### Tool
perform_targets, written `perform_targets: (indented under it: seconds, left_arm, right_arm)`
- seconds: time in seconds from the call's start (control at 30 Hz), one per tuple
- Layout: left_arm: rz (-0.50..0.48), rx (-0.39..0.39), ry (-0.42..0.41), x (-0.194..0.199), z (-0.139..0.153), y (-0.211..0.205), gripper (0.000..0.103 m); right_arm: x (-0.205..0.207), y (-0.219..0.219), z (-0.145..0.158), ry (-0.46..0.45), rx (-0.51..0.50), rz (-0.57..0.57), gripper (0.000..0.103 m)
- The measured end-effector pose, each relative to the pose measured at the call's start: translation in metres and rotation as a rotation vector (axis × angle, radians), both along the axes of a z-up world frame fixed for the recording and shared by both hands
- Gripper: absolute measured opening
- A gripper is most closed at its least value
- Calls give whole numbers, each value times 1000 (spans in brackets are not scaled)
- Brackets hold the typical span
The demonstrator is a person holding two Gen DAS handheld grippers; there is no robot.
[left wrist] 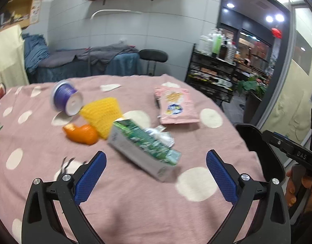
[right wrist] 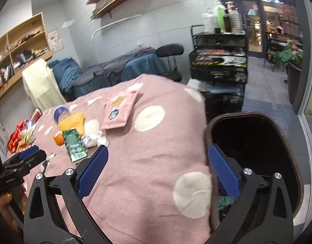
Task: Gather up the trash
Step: 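Grasp the green juice carton with the right gripper while the left grasps the orange peel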
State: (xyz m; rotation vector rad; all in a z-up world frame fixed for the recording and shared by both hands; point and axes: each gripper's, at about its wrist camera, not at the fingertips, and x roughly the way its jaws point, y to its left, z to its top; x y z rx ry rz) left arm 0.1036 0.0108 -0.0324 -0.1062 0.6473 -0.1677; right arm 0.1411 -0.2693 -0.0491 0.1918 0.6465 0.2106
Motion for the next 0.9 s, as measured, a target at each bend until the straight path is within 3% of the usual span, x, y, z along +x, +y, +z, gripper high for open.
perform_targets:
  seconds: [0.13,0.43,0.5,0.63,0.77,0.9]
  left_arm:
    - [65,-4,65,6,-13,24,97]
    - [0,-152,159,34,-27,29,97]
    - [12,-146,164,40,-27,26,97]
    - [53,-103,143,46,-23,37,97]
    - [102,-57,145,46,-23,62,97]
    - [123,-61,161,49,-26,87,97]
  right_arm:
    - [12,22,-9,54,-13,68,97]
    - [25,52,-12,59,-55,119,97]
    - [27,57,-9,56,-64,144,97]
    - [32,83,-5,58,-76,304,97]
    - [48,113,-10,134,-16,515,97]
    - [66,154,-22,181,-80,624,79]
